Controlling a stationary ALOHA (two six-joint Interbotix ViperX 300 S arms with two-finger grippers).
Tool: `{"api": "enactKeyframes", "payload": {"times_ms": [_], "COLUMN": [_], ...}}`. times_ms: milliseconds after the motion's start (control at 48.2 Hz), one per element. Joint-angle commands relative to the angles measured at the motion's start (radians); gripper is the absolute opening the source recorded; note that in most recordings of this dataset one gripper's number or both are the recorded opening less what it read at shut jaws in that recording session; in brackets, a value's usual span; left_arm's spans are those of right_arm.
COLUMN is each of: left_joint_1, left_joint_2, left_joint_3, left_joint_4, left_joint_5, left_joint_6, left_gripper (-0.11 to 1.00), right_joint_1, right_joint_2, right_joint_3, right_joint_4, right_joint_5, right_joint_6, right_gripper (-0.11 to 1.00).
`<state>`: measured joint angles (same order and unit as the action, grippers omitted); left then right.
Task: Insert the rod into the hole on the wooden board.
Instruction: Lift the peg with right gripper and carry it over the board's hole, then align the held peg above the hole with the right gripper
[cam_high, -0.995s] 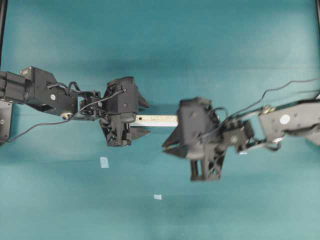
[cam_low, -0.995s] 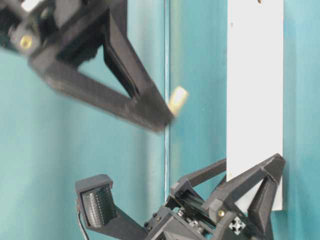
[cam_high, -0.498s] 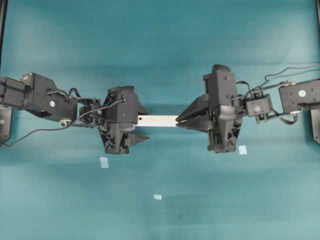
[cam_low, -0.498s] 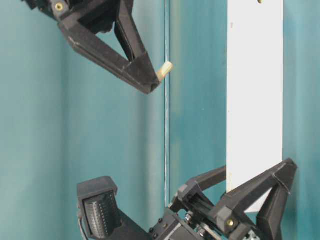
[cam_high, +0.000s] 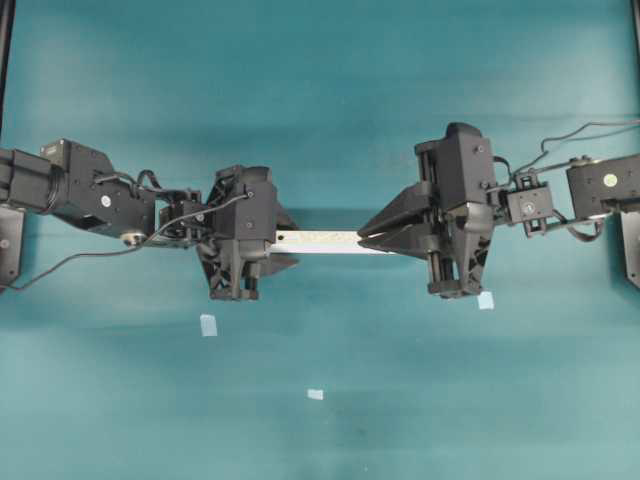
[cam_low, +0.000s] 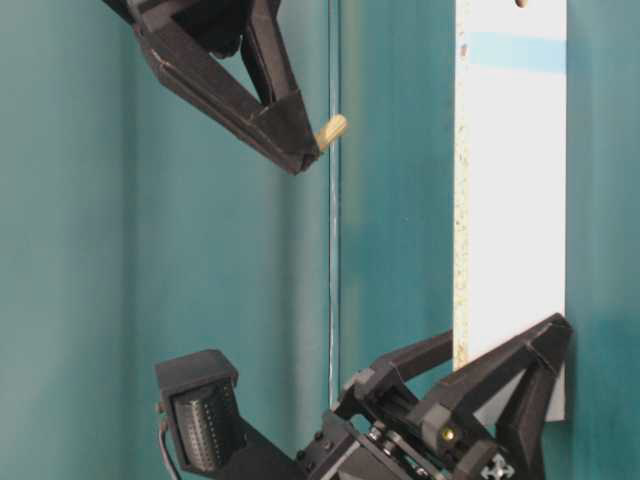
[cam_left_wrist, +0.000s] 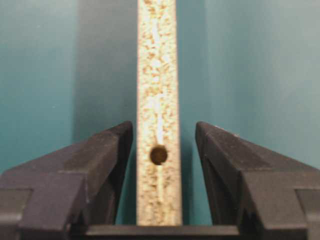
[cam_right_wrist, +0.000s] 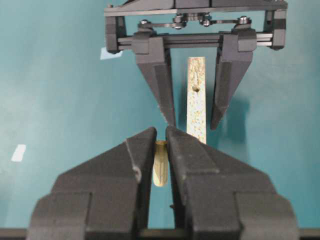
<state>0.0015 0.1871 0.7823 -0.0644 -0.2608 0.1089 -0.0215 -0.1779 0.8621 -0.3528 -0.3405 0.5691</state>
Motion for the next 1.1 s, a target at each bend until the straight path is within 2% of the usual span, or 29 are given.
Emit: {"api": "enactKeyframes", "payload": {"times_ms": [0,166,373,767,912,1078], "left_joint_1": [0.009,0.006,0.002,0.002,0.0,-0.002], "left_joint_2": [-0.012,-0.014,-0.014,-0.014,-0.014,-0.014], "left_joint_3": [-0.009,0.005,0.002,0.002,-0.002,-0.002], "left_joint_4": [0.003,0.002,0.002,0.003,0.002,0.003], "left_joint_5": [-0.006,-0.005,-0.005,-0.005,-0.005,-0.005], "left_joint_6": [0.009,0.006,0.011,0.003,0.0,-0.002], "left_gripper": [0.58,0.51,0.33,0.32,0.32,0.32], "right_joint_1": [-0.003,-0.003,-0.008,-0.048,-0.064,-0.066], "right_joint_2": [-0.021,-0.021,-0.021,-0.021,-0.02,-0.012], "right_joint_3": [-0.006,0.008,0.028,0.094,0.144,0.221], "right_joint_4": [0.0,0.0,0.003,0.015,0.061,0.184], "right_joint_5": [-0.009,-0.017,-0.04,-0.152,-0.25,-0.393], "right_joint_6": [-0.003,-0.005,-0.005,-0.025,-0.064,-0.158], "right_gripper": [0.12,0.12,0.12,0.12,0.12,0.12]}}
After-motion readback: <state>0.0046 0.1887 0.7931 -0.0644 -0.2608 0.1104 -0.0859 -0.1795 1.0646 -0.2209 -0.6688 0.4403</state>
